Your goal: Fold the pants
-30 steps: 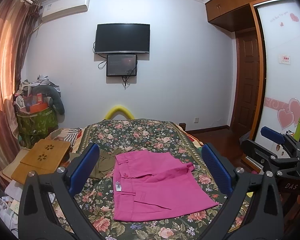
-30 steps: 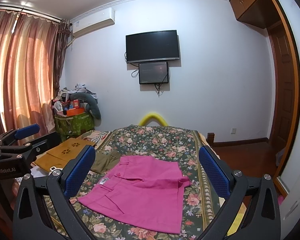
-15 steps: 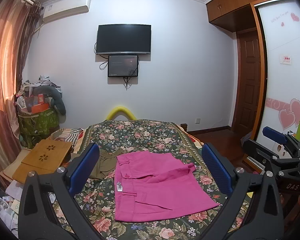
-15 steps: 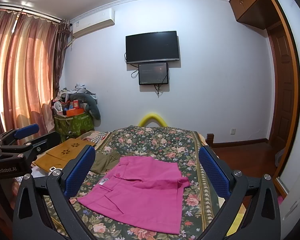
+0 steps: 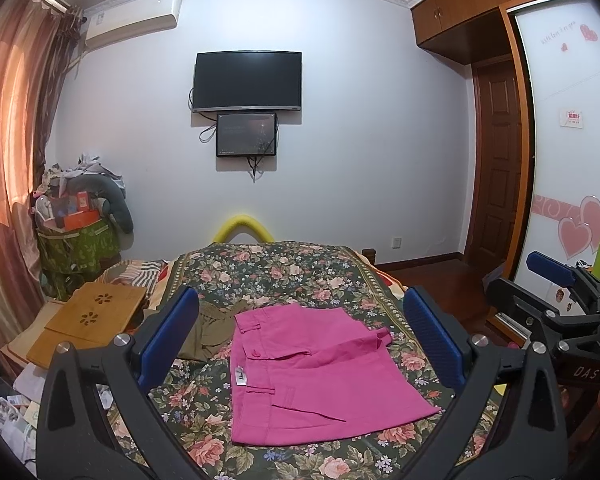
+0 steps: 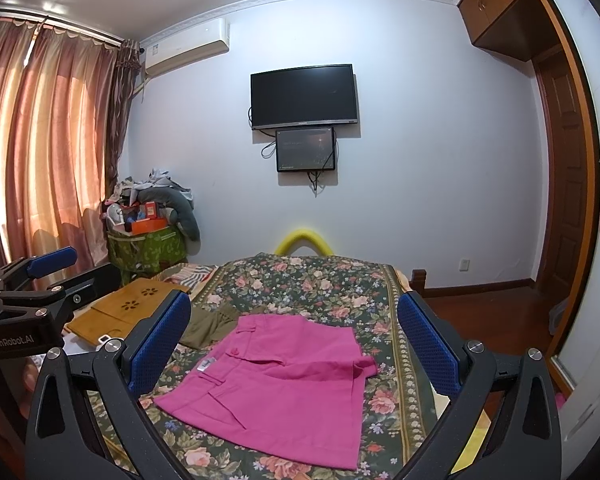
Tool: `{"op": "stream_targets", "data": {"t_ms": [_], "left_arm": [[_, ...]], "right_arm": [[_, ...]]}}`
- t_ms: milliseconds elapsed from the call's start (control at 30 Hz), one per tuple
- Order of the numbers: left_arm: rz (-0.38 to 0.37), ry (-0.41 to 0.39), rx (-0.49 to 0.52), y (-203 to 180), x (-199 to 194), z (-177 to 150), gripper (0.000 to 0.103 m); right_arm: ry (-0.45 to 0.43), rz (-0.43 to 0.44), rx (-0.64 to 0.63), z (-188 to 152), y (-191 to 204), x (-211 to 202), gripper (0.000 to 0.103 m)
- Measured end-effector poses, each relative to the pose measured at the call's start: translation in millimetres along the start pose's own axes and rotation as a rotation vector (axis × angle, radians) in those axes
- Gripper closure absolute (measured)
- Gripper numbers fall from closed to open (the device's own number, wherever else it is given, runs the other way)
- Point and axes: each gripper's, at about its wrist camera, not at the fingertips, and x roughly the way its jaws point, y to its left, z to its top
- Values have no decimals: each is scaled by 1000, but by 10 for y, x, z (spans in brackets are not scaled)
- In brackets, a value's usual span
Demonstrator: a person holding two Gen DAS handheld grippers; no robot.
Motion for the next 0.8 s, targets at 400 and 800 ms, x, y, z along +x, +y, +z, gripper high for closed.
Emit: {"op": "stream_targets", "data": {"t_ms": [400, 800], "left_arm": [[2, -1, -2, -14, 5, -5, 0], [3, 49, -14, 44, 307, -42, 0]], "right_arm": [[5, -1, 1, 13, -9, -4, 0], [56, -13, 8, -67, -79, 211, 0]]}}
